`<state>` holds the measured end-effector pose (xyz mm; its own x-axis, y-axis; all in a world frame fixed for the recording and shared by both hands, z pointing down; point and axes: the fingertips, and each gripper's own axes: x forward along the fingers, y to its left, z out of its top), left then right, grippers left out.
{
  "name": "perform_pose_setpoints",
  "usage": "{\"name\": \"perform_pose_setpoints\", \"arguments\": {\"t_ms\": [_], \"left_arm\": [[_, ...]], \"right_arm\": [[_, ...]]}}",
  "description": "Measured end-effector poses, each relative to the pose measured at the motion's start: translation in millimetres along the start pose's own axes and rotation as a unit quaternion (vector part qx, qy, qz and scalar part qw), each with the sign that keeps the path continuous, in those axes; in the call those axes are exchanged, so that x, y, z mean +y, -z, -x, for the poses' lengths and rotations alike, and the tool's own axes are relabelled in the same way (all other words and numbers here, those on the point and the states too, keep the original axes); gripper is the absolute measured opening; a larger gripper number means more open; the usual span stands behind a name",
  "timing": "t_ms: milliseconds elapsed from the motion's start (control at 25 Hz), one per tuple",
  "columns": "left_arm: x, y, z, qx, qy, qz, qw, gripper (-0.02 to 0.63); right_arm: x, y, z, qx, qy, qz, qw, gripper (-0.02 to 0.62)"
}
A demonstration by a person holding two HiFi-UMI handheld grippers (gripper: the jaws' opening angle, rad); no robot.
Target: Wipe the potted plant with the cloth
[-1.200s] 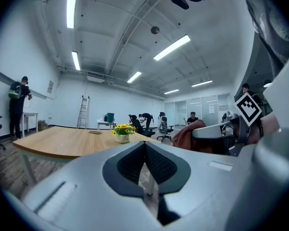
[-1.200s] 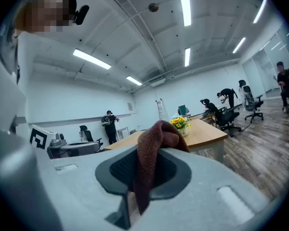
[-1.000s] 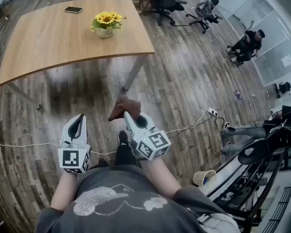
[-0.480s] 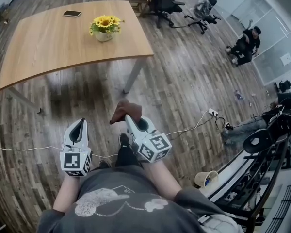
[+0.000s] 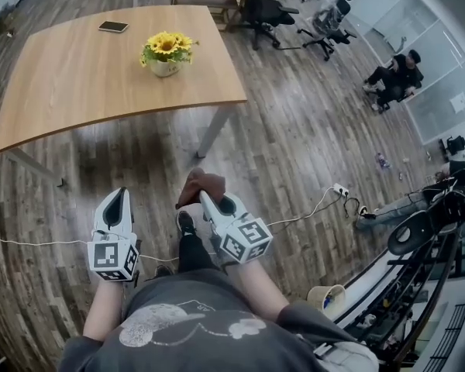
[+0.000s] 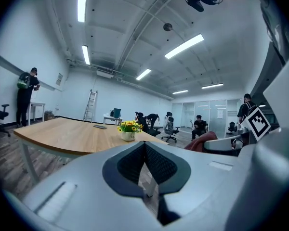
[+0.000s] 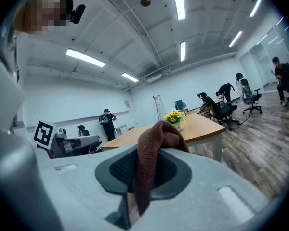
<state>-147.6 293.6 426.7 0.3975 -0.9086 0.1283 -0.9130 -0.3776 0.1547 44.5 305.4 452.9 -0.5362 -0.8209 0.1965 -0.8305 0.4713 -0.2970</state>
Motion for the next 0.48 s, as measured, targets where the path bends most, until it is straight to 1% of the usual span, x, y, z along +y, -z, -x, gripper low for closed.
{"name": "perform_pose_setpoints", "arguments": {"t_ms": [80,160,240,320,480], "left_arm": [[2,-3,-20,0.000,-0.004,-0.001,1.0000,0.018],[2,-11,-42,-0.010,0.003,-0.003,0.9999,0.018],[4,-20,-66,-0.020,0.008,-0.006,0.9998,0.018],[8,-27,-91,-0.022,0.002,-0.010,0.9997,0.018],[9,-37,-135,-0.022,-0.013,-0.016,0.9995,0.018]], "right_arm": [[-15,-13,-18,-0.009,-0.010,-0.005,1.000,0.044],[-30,-26,-39,-0.015,-0.021,-0.009,1.000,0.044],[-46,-36,-60,-0.011,-0.029,-0.001,1.000,0.044],[-62,-46,-80,-0.007,-0.037,0.009,0.999,0.044],[-97,-66,-106,-0.004,-0.047,0.010,0.999,0.044]]}}
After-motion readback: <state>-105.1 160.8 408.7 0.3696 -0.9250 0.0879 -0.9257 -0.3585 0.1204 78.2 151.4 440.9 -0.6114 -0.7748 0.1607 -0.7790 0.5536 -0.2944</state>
